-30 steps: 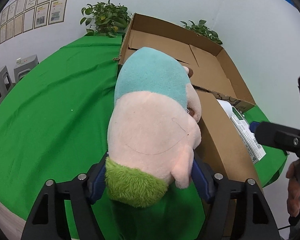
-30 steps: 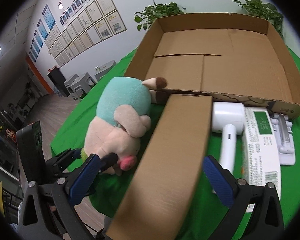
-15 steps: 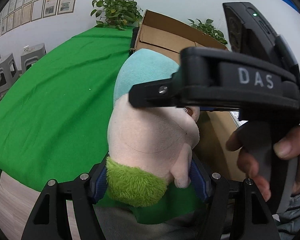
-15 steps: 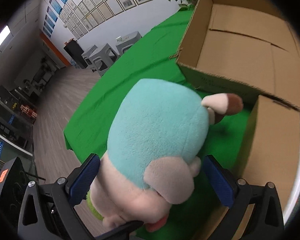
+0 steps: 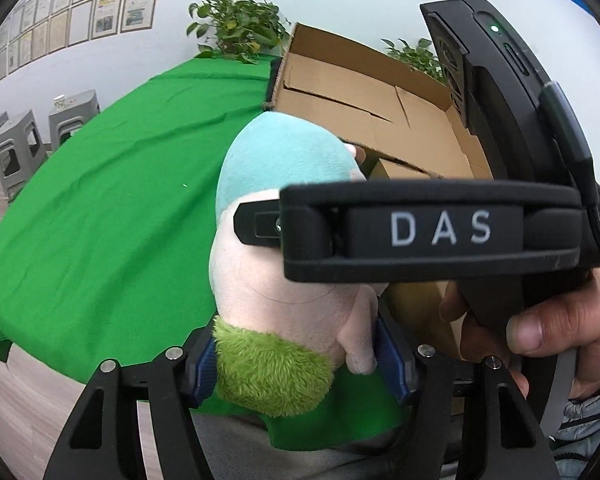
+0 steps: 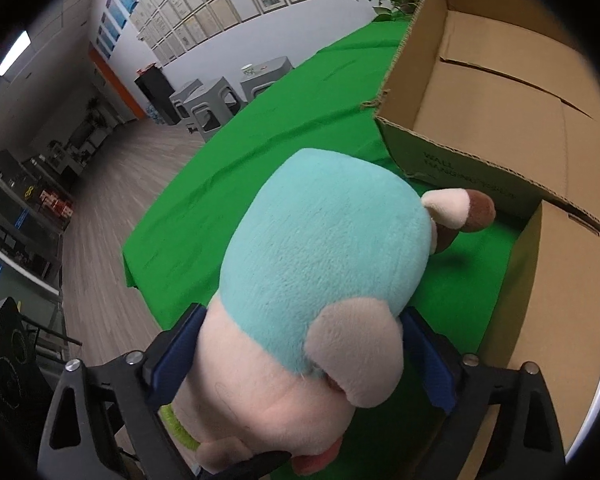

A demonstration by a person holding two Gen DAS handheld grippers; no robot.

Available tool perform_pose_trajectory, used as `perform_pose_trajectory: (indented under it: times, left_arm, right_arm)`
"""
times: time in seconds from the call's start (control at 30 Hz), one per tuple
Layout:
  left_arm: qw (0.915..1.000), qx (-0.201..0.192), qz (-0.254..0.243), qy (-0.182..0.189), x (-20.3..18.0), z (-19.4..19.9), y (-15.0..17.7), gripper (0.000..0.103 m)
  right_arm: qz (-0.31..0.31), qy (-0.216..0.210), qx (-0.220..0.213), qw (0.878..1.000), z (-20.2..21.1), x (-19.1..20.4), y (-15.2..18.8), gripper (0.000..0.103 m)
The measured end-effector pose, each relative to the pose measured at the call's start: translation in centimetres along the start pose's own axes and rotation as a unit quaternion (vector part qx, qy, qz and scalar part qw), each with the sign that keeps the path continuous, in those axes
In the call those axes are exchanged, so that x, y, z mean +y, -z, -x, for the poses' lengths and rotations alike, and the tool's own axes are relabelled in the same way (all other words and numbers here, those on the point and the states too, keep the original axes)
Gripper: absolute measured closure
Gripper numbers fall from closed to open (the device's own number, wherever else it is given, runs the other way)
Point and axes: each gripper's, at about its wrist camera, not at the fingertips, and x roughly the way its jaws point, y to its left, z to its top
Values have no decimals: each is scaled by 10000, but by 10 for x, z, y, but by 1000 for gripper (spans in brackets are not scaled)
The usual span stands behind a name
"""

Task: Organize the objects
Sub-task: 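Lift the plush pig with the left gripper and carry it over the open box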

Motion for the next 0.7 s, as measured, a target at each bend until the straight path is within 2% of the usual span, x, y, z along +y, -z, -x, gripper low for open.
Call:
perform_pose_trajectory:
  times: [0.23, 0.43, 0.6, 0.7]
  left_arm:
    - [9978, -412, -264, -447, -24, 31, -16, 41]
    - [9912, -880, -849, -507, -63, 50, -52, 41]
    - [9782, -1594, -1274, -376, -98, 63, -113, 41]
    - [9713, -1932, -1382, -111, -112, 70, -151, 41]
  right_arm:
    - [102, -407, -560, 9975, 31, 2, -10, 17]
    - [116, -371, -1369, 9898, 80, -8, -33, 17]
    - [316, -167, -2104, 9770, 134, -16, -67, 17]
    - [534, 205, -2541, 9655, 159, -10, -92, 17]
